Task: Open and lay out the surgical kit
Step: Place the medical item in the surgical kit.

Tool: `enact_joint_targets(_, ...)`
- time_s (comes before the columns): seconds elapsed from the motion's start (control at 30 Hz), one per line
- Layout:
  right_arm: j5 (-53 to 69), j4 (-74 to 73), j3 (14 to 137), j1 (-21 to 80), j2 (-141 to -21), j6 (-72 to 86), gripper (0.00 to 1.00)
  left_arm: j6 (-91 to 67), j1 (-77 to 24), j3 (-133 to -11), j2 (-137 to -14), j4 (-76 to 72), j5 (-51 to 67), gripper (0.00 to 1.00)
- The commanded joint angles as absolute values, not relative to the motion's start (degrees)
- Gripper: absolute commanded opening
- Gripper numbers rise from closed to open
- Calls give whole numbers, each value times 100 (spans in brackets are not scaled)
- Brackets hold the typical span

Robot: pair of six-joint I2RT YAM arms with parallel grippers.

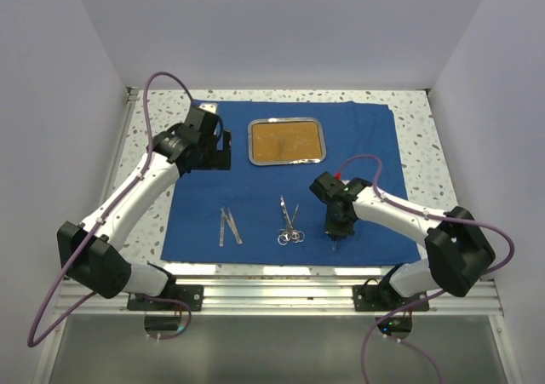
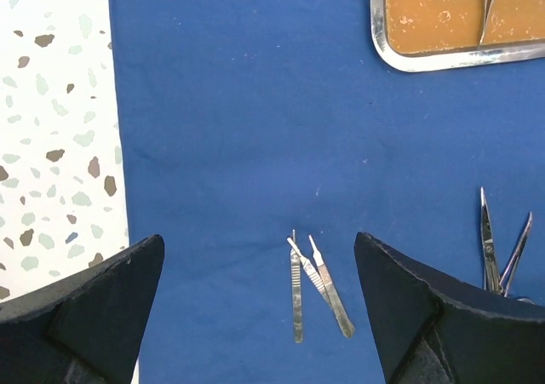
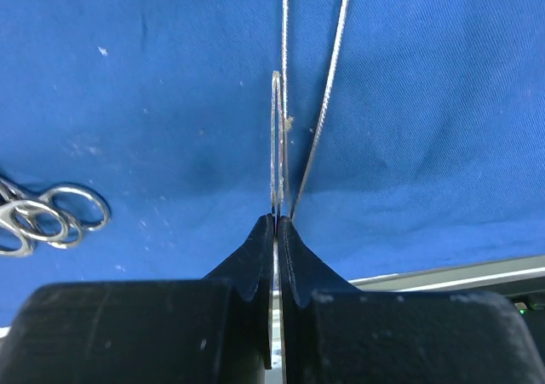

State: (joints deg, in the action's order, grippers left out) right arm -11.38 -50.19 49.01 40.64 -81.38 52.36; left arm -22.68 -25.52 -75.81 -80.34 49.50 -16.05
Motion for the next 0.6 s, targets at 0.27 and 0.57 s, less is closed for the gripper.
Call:
enact_joint_targets(0.27, -1599, -5193, 6159, 4078, -8658, 4852, 70, -2101, -2522, -7497, -7734, 4913, -1801, 96)
enact_joint_targets(0.57, -2083, -6011, 9117, 4061, -9429, 3649, 77, -2285, -2514, -7497, -7691, 4913, -1942, 96)
